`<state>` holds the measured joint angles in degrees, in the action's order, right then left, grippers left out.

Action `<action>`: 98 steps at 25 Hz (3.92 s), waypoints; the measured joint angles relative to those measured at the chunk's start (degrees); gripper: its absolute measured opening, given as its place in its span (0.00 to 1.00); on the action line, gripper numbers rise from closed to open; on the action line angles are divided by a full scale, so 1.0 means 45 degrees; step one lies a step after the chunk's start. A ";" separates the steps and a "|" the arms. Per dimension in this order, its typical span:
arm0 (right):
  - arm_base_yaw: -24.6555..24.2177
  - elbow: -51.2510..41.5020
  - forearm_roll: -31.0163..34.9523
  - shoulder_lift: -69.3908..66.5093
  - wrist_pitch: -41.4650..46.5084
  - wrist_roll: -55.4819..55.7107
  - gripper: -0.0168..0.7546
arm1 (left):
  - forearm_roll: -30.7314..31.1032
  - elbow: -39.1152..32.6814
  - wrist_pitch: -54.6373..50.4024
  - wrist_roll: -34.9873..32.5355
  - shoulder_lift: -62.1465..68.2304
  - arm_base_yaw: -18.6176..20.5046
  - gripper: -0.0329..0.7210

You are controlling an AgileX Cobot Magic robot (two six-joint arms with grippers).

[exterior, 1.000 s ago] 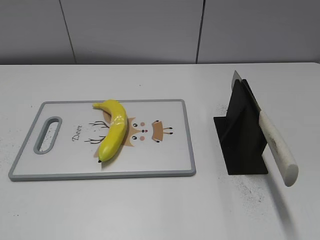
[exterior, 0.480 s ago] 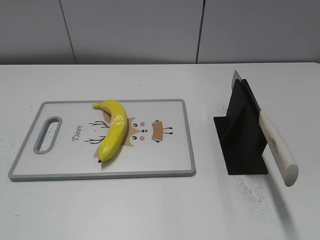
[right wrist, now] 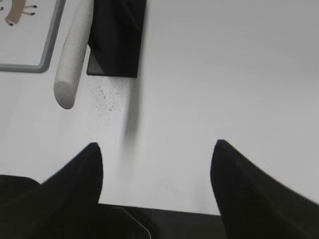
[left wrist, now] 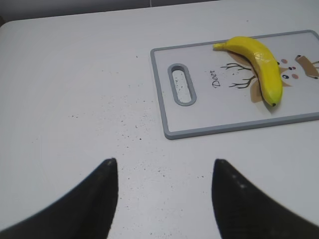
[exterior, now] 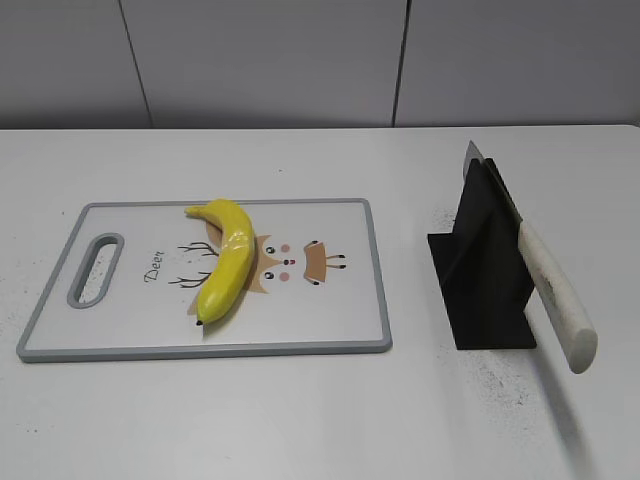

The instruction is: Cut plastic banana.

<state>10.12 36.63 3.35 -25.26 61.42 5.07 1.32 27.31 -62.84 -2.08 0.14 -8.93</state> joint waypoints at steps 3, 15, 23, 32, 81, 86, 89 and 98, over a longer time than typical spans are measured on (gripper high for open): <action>0.0000 0.0601 0.0133 -0.1450 0.0347 0.0000 0.67 | 0.0000 0.0000 0.0000 0.0000 0.0000 0.0000 0.81; 0.3437 0.2629 0.0537 -0.6332 0.0299 0.0905 0.66 | 0.0000 0.0000 0.0000 0.0000 0.0006 0.0000 0.81; 0.3494 0.3516 0.0597 -0.9663 -0.1088 0.1627 0.66 | 0.0000 0.0000 0.0000 0.0000 0.0006 0.0000 0.81; 0.3494 0.3533 0.0885 -1.2347 -0.2053 0.2415 0.66 | 0.0000 0.0000 0.0000 0.0000 0.0006 0.0000 0.80; 0.3482 0.6665 -0.1321 -1.0801 -0.0848 0.3875 0.24 | 0.0000 0.0000 0.0000 0.0000 0.0006 0.0000 0.75; 0.3482 0.7613 -0.1881 -1.0801 -0.0629 0.3875 0.24 | 0.0000 0.0000 0.0000 0.0000 0.0006 0.0000 0.74; 0.3482 0.8009 -0.2108 -1.0801 -0.0468 0.3875 0.24 | 0.0000 0.0000 0.0000 0.0000 0.0006 0.0000 0.74; 0.3482 0.8427 -0.1969 -1.0809 -0.1009 0.0724 0.24 | -0.0050 0.0143 0.0386 0.0000 0.0047 0.0000 0.73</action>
<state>25.79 74.55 -5.51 -73.90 56.88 8.33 1.09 27.95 -61.11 -2.08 0.35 -8.93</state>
